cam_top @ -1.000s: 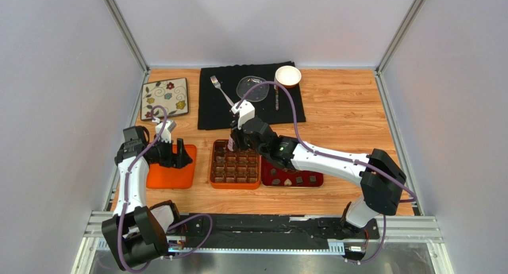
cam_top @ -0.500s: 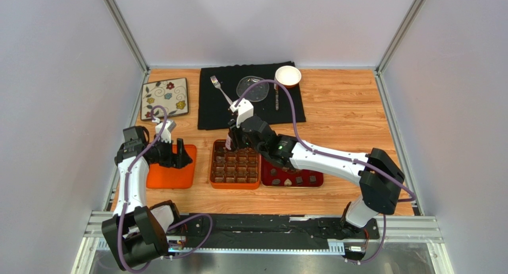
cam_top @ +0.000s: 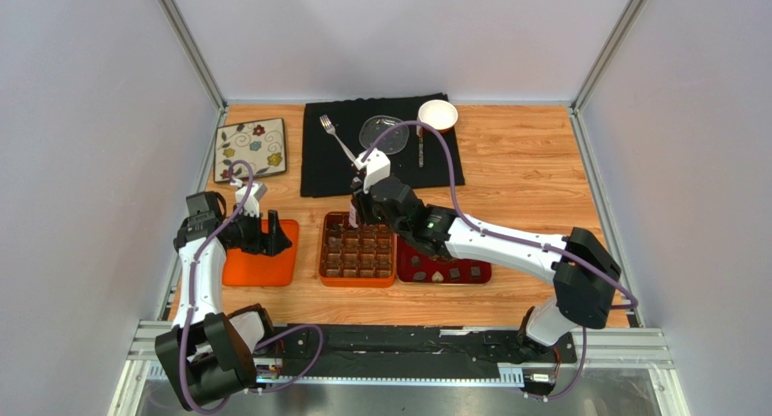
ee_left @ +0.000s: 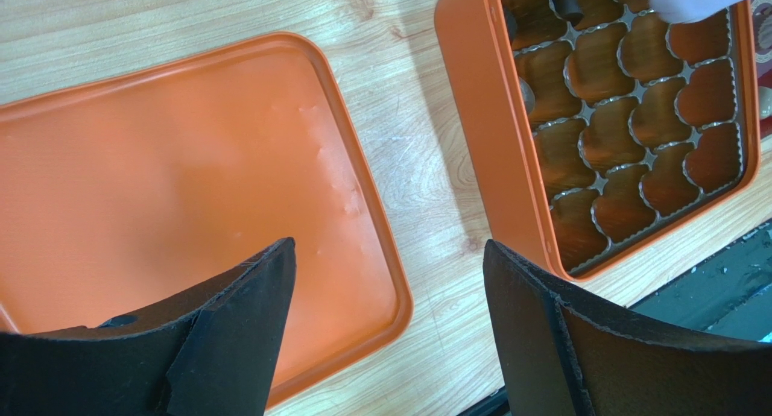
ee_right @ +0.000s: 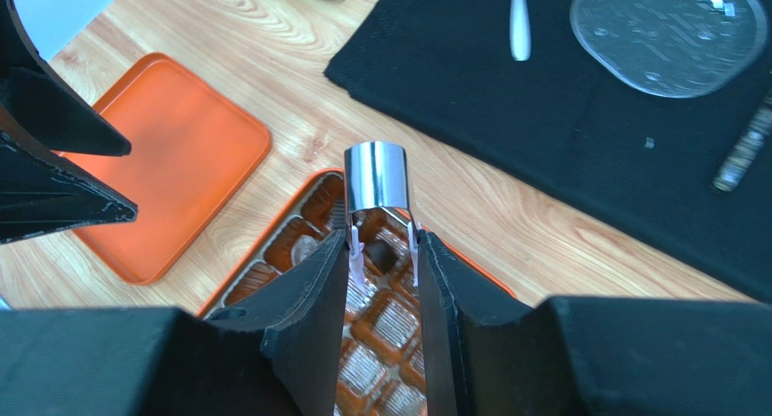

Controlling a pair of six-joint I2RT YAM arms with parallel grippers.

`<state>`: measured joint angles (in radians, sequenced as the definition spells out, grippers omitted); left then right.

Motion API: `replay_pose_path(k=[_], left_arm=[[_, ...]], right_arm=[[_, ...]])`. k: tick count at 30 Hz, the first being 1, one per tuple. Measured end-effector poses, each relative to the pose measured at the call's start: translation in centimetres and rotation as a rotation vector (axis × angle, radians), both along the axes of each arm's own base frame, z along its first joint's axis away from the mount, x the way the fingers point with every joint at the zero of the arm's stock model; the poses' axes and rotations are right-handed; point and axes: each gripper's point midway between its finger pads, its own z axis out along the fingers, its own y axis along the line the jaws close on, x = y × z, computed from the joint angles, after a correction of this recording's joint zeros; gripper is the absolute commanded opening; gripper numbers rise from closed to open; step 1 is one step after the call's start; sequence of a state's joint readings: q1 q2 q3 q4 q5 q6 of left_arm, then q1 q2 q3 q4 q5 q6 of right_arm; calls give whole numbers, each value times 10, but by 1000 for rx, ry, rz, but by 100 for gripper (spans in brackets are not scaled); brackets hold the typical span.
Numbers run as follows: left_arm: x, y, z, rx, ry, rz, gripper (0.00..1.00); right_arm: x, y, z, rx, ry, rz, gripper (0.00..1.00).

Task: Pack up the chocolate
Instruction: Pick up the fake chocolate from the plate.

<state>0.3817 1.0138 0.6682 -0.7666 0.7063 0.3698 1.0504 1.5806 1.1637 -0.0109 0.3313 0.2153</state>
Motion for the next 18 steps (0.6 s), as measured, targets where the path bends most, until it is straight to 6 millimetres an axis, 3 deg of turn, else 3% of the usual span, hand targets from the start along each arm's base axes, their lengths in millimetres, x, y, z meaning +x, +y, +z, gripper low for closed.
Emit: replay_pose_path(k=[12, 18], left_arm=[[-1, 0, 0, 0, 2, -1, 83], [-3, 0, -1, 0, 8, -3, 84]], right_arm=[[-19, -90, 34, 37, -64, -148, 34], [-26, -144, 27, 4, -68, -278, 34]])
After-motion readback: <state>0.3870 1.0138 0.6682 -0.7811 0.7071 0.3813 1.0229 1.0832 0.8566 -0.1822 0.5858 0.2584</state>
